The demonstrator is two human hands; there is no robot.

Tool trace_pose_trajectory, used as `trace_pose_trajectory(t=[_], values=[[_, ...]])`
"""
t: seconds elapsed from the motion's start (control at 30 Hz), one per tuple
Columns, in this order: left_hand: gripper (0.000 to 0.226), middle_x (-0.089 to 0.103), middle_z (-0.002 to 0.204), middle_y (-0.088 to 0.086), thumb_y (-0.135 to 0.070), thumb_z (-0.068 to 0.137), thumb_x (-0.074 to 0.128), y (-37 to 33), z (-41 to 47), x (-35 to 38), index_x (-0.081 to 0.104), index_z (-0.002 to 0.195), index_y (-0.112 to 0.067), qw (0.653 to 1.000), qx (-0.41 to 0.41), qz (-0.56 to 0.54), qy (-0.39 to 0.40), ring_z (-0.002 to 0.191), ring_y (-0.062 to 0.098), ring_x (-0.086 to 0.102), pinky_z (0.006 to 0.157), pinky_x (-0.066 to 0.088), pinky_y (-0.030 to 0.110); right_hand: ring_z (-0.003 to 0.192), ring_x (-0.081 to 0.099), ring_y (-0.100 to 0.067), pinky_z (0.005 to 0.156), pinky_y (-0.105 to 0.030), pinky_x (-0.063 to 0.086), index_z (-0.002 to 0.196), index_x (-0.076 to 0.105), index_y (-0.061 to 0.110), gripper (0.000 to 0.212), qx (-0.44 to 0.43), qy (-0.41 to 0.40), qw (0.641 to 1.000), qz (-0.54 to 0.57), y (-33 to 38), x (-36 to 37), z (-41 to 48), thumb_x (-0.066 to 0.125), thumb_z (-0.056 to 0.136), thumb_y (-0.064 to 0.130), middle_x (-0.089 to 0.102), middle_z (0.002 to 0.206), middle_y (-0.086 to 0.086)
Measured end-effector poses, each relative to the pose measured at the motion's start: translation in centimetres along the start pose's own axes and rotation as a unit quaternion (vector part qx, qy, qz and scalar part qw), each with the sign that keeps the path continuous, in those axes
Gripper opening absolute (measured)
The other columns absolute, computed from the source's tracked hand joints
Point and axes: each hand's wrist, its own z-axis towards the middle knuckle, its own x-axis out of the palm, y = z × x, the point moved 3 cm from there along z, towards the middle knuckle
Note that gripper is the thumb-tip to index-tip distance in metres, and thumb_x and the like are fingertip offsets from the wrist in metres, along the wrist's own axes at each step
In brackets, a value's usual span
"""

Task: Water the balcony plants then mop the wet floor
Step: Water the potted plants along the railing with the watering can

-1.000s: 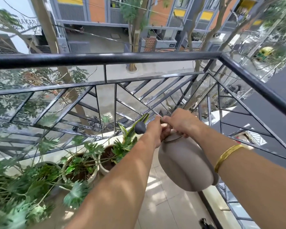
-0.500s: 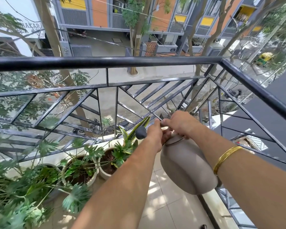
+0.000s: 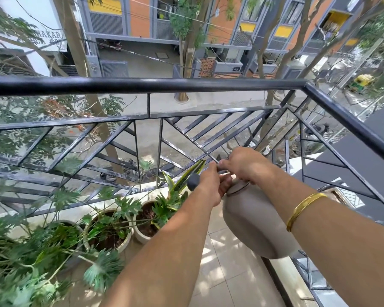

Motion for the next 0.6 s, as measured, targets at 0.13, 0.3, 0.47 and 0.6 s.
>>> trace_pose_trajectory(t=[0.13,0.3,0.47,0.6], values=[[0.035,0.067,0.060,0.005,-0.038,0.104,0.045,-0.2,0.9,-0.1,0.068,0.093,-0.015,1.000,0.006,-0.009,0.002,0.047,0.013,0.054,0.050,0.052,0.022,0.064,0.061,-0.024,0.051,-0.031,0.037,0.074,0.063,0.011,0.048,-0.001,0.008,1.000,0.006,-0.1,0.1,0.9,0.065,0.101,0.051,0.066,0.077,-0.009],[0.036,0.066,0.058,0.006,-0.037,0.106,0.045,-0.3,1.6,-0.1,0.067,0.090,-0.013,1.000,0.011,-0.017,-0.010,0.045,0.013,0.054,0.047,0.053,0.022,0.080,0.067,-0.030,0.060,-0.031,0.042,0.082,0.066,0.013,0.046,0.022,0.024,0.999,0.013,0.0,0.6,2.1,0.067,0.099,0.055,0.069,0.086,-0.010],[0.036,0.065,0.061,0.008,-0.036,0.106,0.044,-0.4,1.9,-0.3,0.064,0.091,-0.012,0.999,0.018,-0.012,-0.028,0.042,0.013,0.054,0.045,0.054,0.022,0.097,0.071,-0.033,0.073,-0.031,0.046,0.108,0.075,0.010,0.048,0.022,0.023,0.999,0.010,0.0,0.9,2.2,0.065,0.099,0.056,0.075,0.105,-0.014],[0.040,0.066,0.058,0.007,-0.039,0.107,0.040,-0.3,1.4,-0.5,0.063,0.089,-0.012,0.999,0.023,-0.009,-0.033,0.043,0.014,0.053,0.044,0.052,0.021,0.084,0.066,-0.031,0.056,-0.030,0.043,0.113,0.073,0.009,0.054,0.025,0.033,0.999,0.019,0.1,1.1,1.8,0.065,0.098,0.060,0.076,0.107,-0.016]])
